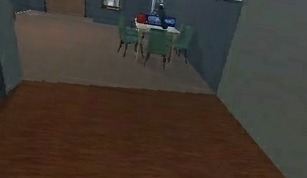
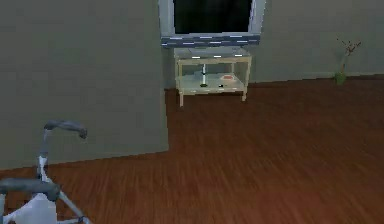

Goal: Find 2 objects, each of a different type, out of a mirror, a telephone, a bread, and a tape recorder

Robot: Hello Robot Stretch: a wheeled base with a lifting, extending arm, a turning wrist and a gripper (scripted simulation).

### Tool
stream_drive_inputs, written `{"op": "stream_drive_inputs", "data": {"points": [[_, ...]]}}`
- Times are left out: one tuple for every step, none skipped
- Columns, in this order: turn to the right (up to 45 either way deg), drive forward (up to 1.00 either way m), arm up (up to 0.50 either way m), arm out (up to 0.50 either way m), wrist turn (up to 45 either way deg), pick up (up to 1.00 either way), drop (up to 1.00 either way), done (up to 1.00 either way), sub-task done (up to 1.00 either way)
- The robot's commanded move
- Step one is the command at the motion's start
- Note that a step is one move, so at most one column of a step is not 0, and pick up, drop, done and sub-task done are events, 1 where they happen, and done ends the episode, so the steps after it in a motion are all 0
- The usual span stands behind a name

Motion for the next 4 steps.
{"op": "stream_drive_inputs", "data": {"points": [[-15.0,0.00,0.00,0.00,0.0,0.00,0.00,0.00,0.00],[0.0,1.00,0.00,0.00,0.0,0.00,0.00,0.00,0.00],[0.0,1.00,0.00,0.00,0.0,0.00,0.00,0.00,0.00],[0.0,1.00,0.00,0.00,0.0,0.00,0.00,0.00,0.00]]}}
